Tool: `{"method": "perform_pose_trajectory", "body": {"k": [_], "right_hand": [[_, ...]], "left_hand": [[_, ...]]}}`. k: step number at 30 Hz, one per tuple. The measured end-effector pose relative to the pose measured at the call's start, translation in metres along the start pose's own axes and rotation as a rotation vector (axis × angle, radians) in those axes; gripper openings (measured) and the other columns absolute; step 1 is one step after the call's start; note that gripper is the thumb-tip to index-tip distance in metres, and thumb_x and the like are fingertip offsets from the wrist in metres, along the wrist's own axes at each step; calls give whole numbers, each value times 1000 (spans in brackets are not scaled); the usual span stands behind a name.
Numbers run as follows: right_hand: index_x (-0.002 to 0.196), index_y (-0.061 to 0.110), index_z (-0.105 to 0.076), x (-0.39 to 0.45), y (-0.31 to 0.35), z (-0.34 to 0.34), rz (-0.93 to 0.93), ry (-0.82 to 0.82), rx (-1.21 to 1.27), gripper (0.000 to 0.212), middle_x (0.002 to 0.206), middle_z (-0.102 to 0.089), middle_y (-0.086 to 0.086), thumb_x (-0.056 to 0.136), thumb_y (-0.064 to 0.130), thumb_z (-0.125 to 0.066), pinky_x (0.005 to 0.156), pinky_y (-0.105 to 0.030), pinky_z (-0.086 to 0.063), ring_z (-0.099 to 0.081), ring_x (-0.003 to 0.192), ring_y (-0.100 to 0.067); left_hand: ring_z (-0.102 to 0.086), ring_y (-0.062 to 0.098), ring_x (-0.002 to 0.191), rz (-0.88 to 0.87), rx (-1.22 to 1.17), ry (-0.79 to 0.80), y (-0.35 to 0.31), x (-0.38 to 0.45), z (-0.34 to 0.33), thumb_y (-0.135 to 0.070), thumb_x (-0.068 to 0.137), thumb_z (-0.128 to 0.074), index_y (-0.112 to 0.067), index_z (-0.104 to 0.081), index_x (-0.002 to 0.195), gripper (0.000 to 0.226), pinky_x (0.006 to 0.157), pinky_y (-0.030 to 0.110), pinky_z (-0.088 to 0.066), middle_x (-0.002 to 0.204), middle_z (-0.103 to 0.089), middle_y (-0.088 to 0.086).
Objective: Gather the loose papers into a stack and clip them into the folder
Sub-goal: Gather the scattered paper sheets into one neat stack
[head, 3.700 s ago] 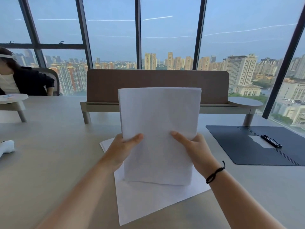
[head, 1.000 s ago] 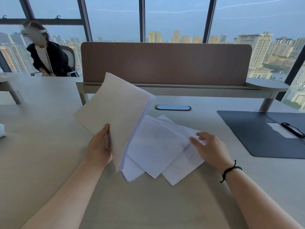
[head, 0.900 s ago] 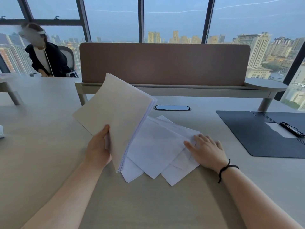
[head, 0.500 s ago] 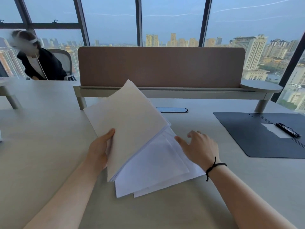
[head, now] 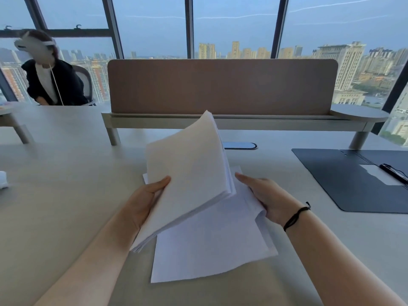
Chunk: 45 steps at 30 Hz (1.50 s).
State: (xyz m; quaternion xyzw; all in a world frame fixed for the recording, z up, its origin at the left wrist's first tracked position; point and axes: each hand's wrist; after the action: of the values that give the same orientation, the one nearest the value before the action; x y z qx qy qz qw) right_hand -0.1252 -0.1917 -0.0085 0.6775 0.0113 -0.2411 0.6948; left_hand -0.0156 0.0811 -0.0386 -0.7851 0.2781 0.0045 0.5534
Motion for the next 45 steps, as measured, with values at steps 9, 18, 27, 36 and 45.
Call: {"method": "perform_pose_trajectory", "body": {"k": [9,18,27,36,45], "right_hand": [[107,-6,-71,1,-21,-2,67,104,-120,21,98,-79,-20,85,-6,-70,67,-43,-65,-78,77,-31],[123,6,-66,-12,-22,18,230,52,178,38,111,-76,-20,86,-3,-71,83,-58,-60,-73,98,-43],[117,9,-67,-47,1,1,432,-84,149,28,109,-76,-18,102,30,-56,83,-46,-62,-74,89,-24],[120,11,-58,-94,47,15,651,-151,33,48,116,-70,-12,95,52,-57,97,-50,-55,-70,104,-24],[114,1,-60,-112,13,27,652,-71,212,49,102,-79,-15,76,27,-77,87,-47,-61,-75,96,-36]], "left_hand": [[-78,28,79,-14,12,73,3,-6,-7,-21,87,-66,-2,-74,112,32,65,36,-64,106,-77,18],[-76,13,73,-339,189,-112,-2,-10,-12,-11,85,-73,-7,-76,102,17,66,25,-62,99,-78,1],[-76,16,83,-519,339,-121,-9,-46,-49,-11,87,-76,-9,-78,92,6,76,31,-60,86,-81,0],[-65,3,117,-1134,555,-162,-57,-97,-92,-10,89,-74,-12,-53,138,54,91,21,-56,128,-68,-5],[-72,19,109,-897,381,-84,-5,-102,-72,-13,73,-88,-17,-54,132,68,83,29,-61,120,-74,1]]}}
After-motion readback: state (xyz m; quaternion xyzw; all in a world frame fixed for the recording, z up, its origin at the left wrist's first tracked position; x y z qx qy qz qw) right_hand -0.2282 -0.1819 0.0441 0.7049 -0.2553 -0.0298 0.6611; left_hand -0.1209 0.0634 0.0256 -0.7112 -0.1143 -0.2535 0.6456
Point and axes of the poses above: each hand's wrist, its own x-axis towards the middle knuckle, its own z-axis out of the back of the hand, y = z × x
